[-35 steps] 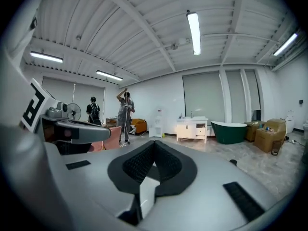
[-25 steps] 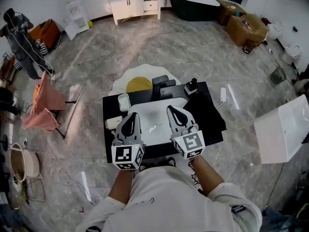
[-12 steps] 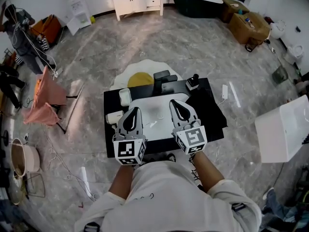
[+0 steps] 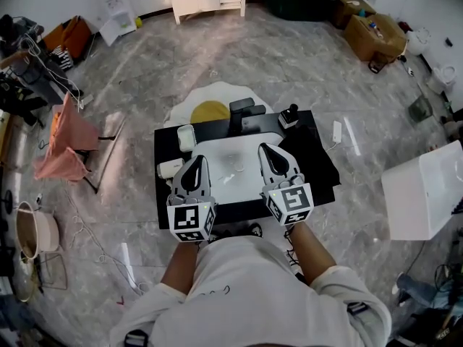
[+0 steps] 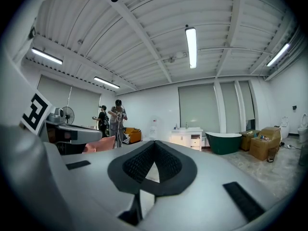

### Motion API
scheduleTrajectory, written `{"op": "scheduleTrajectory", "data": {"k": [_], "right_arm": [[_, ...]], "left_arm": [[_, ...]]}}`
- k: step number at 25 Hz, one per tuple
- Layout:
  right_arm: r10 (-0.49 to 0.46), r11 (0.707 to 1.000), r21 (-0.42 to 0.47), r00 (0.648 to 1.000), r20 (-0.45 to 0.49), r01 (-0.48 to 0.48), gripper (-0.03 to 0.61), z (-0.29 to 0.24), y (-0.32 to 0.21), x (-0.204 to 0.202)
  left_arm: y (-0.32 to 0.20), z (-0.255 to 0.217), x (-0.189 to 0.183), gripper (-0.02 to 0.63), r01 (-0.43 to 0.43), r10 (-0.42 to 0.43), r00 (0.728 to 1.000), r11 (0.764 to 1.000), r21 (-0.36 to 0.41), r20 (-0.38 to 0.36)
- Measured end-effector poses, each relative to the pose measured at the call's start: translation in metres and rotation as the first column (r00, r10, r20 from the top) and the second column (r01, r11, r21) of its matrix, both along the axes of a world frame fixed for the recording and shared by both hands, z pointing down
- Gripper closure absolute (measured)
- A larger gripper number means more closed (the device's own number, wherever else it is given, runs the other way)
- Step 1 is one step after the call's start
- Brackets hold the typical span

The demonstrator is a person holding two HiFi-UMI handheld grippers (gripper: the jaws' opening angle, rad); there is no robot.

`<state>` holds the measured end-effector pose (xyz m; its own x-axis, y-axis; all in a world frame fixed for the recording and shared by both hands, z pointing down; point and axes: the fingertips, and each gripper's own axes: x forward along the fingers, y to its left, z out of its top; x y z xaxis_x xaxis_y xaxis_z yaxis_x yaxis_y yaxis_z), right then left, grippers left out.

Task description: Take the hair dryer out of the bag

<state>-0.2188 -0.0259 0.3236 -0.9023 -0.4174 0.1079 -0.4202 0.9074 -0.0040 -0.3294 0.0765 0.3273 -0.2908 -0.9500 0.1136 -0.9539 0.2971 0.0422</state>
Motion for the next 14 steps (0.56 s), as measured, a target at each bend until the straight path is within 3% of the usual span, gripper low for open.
{"op": "scheduleTrajectory", "data": {"k": [14], "right_arm": [[-0.018, 1.0, 0.005, 1.0, -0.025, 0.018, 0.581, 0.004, 0.008, 0.001]], "left_arm": [[-0.002, 0.008, 0.008, 0.591, -0.021, 0.021, 1.0, 1.0, -0.021, -0.018]]}}
